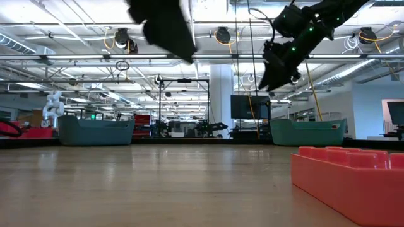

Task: Sort & place blocks by color
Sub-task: Put the blue game piece into the yellow bin

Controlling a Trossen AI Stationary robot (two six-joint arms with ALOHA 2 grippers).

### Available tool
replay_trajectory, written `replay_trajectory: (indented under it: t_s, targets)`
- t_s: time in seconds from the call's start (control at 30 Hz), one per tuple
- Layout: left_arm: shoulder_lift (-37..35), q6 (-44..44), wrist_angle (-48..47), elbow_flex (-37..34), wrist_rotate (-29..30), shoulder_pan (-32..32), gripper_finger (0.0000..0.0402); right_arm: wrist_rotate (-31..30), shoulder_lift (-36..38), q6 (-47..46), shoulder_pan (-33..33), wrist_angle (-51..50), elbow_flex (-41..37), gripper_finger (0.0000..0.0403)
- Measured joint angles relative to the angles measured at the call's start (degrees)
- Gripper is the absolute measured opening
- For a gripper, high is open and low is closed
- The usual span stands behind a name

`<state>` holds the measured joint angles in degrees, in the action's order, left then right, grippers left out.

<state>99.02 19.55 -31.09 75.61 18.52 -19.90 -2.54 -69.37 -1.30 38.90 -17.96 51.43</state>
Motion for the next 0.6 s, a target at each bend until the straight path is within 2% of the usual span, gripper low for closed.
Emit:
replay_trajectory:
  t_s: [0.1, 0.2, 0.37, 0.6]
  targets:
    - [0.0, -2.58, 8.24, 0.0, 0.02, 0.0, 0.0232, 1.28, 1.06, -0.07, -4.36, 7.85, -3.36, 0.0258]
    - [0.0, -3.11, 12.25, 0.0, 0.04, 0.0, 0.0232, 1.3, 1.58, -0.83, -9.3, 13.16, -6.1, 0.0258]
    - [0.0, 1.07, 12.61, 0.0, 0.18, -0.41, 0.0232, 1.37, 1.8, -1.12, -18.64, 19.29, -10.06, 0.0258]
    - [0.0, 10.61, 10.02, 0.0, 4.1, -4.15, 0.0232, 1.37, 1.8, -1.91, -31.53, 28.69, -16.32, 0.0258]
